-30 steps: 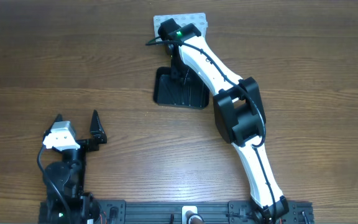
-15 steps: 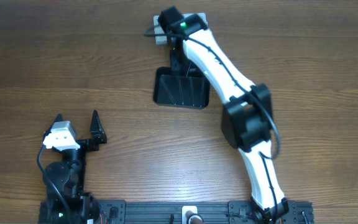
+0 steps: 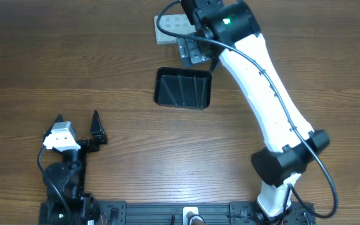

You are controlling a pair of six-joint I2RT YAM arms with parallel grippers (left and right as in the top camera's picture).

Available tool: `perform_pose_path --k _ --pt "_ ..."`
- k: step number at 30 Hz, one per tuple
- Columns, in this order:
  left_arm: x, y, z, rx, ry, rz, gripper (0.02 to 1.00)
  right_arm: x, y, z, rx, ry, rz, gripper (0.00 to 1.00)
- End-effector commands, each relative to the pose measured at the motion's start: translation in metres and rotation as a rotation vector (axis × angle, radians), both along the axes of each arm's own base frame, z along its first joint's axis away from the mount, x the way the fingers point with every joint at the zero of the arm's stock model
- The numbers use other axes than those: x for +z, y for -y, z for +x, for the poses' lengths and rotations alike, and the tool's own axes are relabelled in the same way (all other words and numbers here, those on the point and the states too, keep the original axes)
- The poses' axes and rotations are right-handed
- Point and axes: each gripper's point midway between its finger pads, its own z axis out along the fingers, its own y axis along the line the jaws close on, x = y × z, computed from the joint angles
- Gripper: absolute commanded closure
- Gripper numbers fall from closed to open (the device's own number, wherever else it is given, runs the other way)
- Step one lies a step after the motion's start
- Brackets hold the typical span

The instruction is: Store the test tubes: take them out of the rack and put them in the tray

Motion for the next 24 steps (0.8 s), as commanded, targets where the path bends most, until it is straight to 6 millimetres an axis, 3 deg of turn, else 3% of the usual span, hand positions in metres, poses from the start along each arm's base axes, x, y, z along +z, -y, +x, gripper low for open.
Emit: perform_pose_path --k 1,6,11,18,24 --pt "-0.001 0.003 0.0 -0.018 0.0 0.017 0.02 0.042 0.025 -0.017 -0.012 0.088 -0.023 0.009" --pt "-0.001 0.003 0.0 -0.018 0.0 0.017 0.02 0.064 0.05 -0.043 -0.039 0.134 -0.058 0.009" --pt "-0.001 0.003 0.0 -0.018 0.0 0.017 0.02 0.067 0.081 -0.081 -0.064 0.149 -0.098 0.007" --pt "-0.001 0.003 0.0 -0.018 0.0 0.017 0.018 0.046 0.108 -0.129 -0.076 0.215 -0.06 0.009" --pt "-0.001 0.003 0.0 -0.018 0.0 0.017 0.02 0.016 0.116 -0.143 -0.021 0.348 -0.03 0.009"
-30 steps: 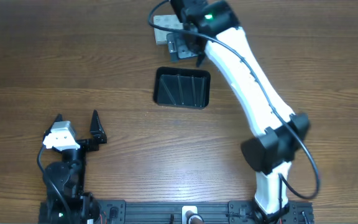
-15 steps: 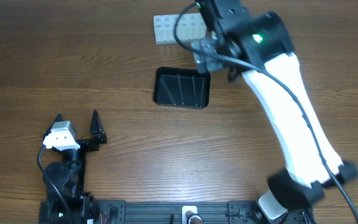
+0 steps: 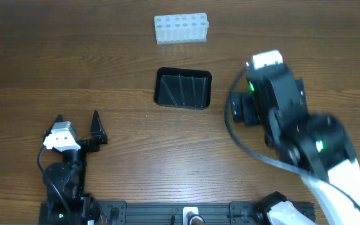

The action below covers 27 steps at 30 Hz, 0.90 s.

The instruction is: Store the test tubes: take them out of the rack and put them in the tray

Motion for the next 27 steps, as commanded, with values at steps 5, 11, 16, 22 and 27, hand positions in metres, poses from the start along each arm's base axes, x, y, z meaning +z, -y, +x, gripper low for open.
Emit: perform_pose_path --k 5,11,16,22,27 --pt "-0.001 0.003 0.0 -0.018 0.0 0.018 0.02 -0.033 0.004 0.003 0.17 0.212 -0.116 0.007" --pt "-0.001 0.003 0.0 -0.018 0.0 0.018 0.02 -0.051 0.001 0.015 0.199 0.375 -0.126 0.007" --pt "-0.001 0.003 0.0 -0.018 0.0 0.018 0.02 -0.055 0.002 0.028 0.148 0.563 -0.061 0.007" --pt "-0.001 0.003 0.0 -0.018 0.0 0.018 0.02 -0.07 0.018 0.034 0.064 0.748 -0.015 0.007" --pt "-0.001 0.003 0.0 -0.018 0.0 0.018 0.018 -0.093 0.031 0.027 0.02 0.818 -0.005 0.007"
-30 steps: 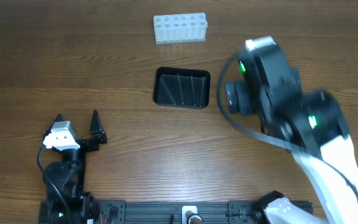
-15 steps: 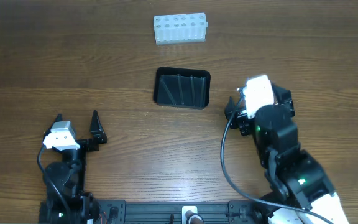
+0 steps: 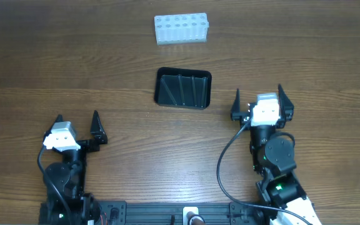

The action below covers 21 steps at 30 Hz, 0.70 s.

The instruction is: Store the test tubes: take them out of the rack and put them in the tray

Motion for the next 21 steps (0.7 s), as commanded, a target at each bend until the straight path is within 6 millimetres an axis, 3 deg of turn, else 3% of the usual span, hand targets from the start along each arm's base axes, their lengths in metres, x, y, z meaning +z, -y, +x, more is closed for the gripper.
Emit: perform_pose_path --k 1,6,13,21 --pt "-0.001 0.003 0.0 -0.018 0.0 0.017 0.02 -0.031 0.012 -0.009 -0.032 -0.012 -0.008 0.009" --pt "-0.001 0.003 0.0 -0.018 0.0 0.017 0.02 -0.057 0.032 -0.017 -0.093 -0.042 -0.018 0.007" --pt "-0.001 0.003 0.0 -0.018 0.0 0.017 0.02 -0.057 0.063 -0.024 -0.198 -0.039 -0.015 0.007" --pt "-0.001 0.003 0.0 -0.018 0.0 0.017 0.023 -0.074 0.089 -0.038 -0.291 -0.115 -0.03 0.007"
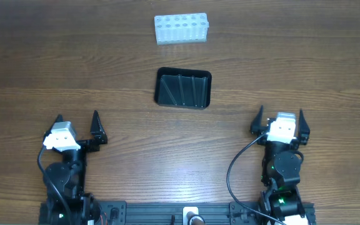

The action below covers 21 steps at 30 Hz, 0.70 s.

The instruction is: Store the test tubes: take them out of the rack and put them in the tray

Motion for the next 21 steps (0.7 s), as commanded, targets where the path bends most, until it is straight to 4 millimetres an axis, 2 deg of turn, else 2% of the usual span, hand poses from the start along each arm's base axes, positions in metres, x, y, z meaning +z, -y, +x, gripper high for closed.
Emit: perform_pose_path --k 1,10,17,21 --pt "-0.001 0.003 0.0 -0.018 0.0 0.017 0.023 -0.002 0.013 -0.007 -0.052 -0.006 -0.005 0.009" --pt "-0.001 0.003 0.0 -0.018 0.0 0.018 0.02 -0.013 0.025 -0.023 -0.095 -0.048 -0.008 0.007" --pt "-0.001 0.003 0.0 -0.018 0.0 0.017 0.02 0.012 0.037 -0.03 -0.148 0.066 -0.001 0.009" --pt "-0.001 0.003 0.0 -0.018 0.0 0.017 0.02 0.013 0.04 -0.032 -0.159 0.073 -0.001 0.007"
